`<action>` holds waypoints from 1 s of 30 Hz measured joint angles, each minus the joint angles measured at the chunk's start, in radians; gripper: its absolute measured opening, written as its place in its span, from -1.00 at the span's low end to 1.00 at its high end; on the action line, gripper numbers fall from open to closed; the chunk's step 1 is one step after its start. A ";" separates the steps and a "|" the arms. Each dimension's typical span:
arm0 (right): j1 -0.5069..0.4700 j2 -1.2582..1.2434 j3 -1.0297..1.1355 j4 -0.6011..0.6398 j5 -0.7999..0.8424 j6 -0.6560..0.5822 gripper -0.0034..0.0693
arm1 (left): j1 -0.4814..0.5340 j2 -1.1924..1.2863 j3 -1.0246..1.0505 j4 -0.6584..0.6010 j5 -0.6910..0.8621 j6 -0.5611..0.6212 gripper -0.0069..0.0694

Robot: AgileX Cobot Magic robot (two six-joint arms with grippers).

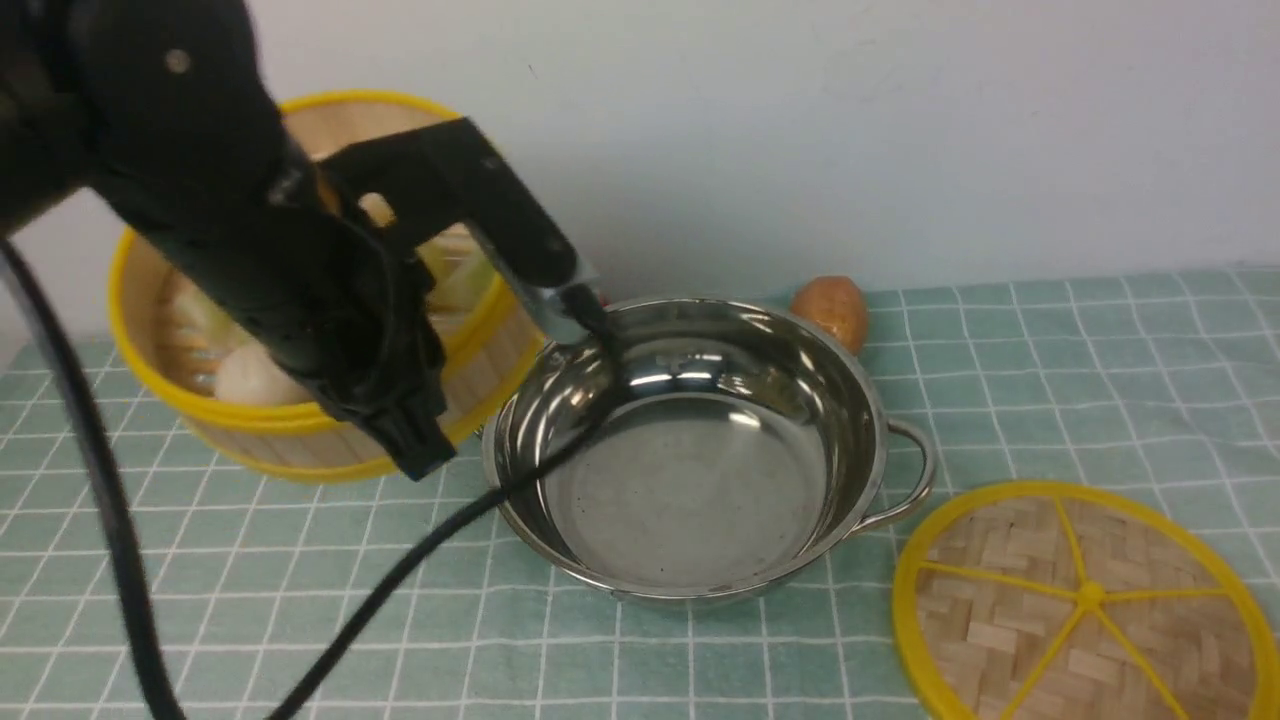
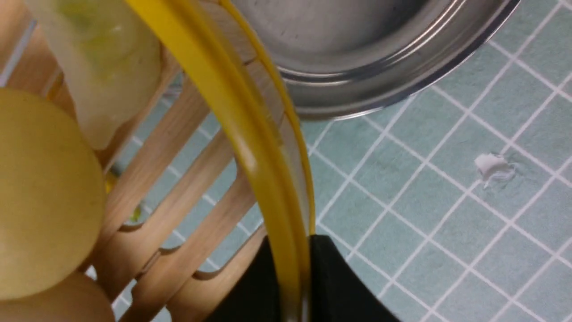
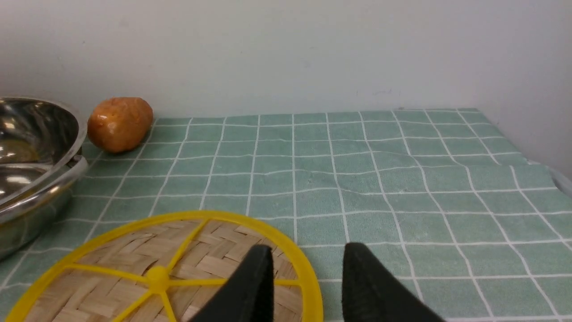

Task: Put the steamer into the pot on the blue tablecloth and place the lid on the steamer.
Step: 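Place the bamboo steamer basket with dumplings into the steel pot with the left gripper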

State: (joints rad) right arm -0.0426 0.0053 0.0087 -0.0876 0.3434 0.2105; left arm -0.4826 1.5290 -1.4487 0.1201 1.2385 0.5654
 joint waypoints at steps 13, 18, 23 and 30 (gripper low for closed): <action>0.000 0.000 0.000 0.000 0.000 0.000 -0.23 | -0.200 0.192 -0.045 0.033 -0.090 0.289 -0.71; 0.000 0.000 0.000 0.000 0.000 0.000 -0.23 | -0.208 0.229 -0.045 -0.039 -0.183 0.347 -0.71; 0.000 0.000 0.000 0.000 0.000 0.000 -0.23 | -0.208 0.264 -0.047 -0.051 -0.202 0.360 -0.71; 0.000 0.000 0.000 0.000 0.000 0.000 -0.23 | -0.205 0.316 -0.047 -0.055 -0.234 0.361 -0.71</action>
State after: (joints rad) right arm -0.0426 0.0053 0.0087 -0.0876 0.3434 0.2105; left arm -0.6878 1.8451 -1.4957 0.0647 1.0046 0.9265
